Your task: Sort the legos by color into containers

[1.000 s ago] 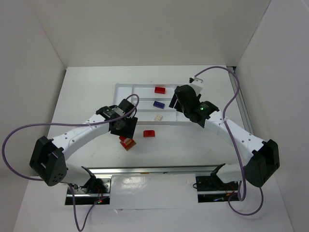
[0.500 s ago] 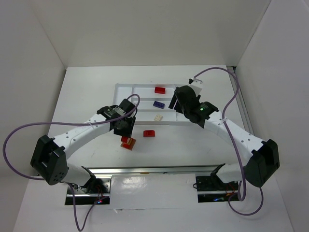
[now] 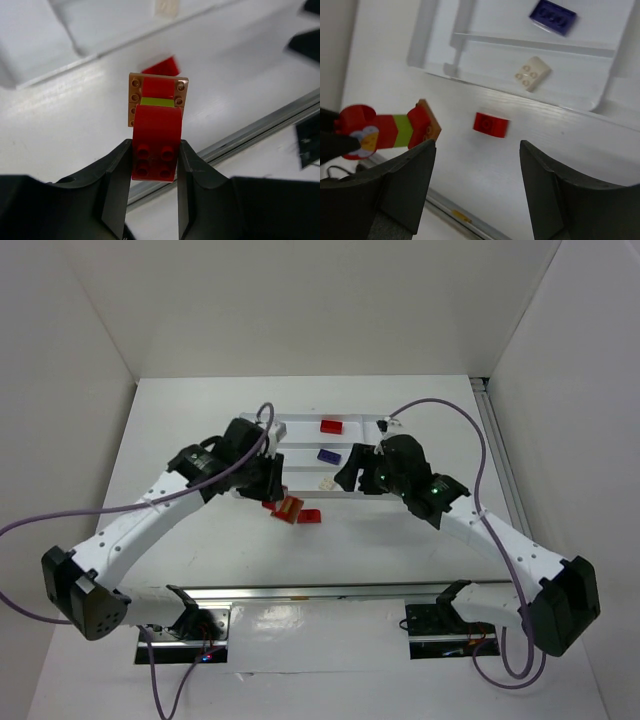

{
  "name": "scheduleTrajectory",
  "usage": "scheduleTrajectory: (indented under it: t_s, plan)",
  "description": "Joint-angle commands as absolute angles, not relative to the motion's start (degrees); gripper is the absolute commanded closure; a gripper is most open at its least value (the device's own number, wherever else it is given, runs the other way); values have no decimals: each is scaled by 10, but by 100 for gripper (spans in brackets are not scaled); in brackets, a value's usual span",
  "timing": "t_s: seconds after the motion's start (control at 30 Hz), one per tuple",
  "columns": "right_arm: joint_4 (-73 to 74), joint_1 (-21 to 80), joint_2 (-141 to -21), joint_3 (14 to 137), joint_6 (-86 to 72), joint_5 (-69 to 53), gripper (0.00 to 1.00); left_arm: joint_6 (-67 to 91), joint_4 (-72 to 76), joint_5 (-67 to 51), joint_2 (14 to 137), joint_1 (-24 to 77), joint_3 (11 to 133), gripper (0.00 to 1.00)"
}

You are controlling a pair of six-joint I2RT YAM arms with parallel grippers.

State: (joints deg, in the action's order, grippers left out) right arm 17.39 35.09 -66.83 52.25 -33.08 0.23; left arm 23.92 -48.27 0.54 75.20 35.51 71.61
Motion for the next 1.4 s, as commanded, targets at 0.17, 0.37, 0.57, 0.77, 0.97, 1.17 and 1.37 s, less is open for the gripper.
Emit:
scheduleTrajectory:
  t_s: [0.17,0.37,0.57,0.77,0.97,1.17,1.37]
  plan:
    - [41,347,-577,453,-343,-163,28,242,-433,-51,737,345,820,100]
    - [7,388,-599,435,-362,-134,23,259,-414,-51,750,345,820,100]
    - [-52,396,-655,435,-395,-143,24,259,-409,-56,750,345,815,100]
    - [-61,402,-700,455,-403,-137,31,259,-409,-62,750,345,815,100]
    - [-84,402,-723,455,-403,-137,40,259,-409,-68,750,345,810,100]
    - [-98,402,-723,455,-408,-137,48,254,-409,-68,744,345,803,100]
    - [-111,402,-735,461,-413,-132,62,254,-403,-73,744,345,786,100]
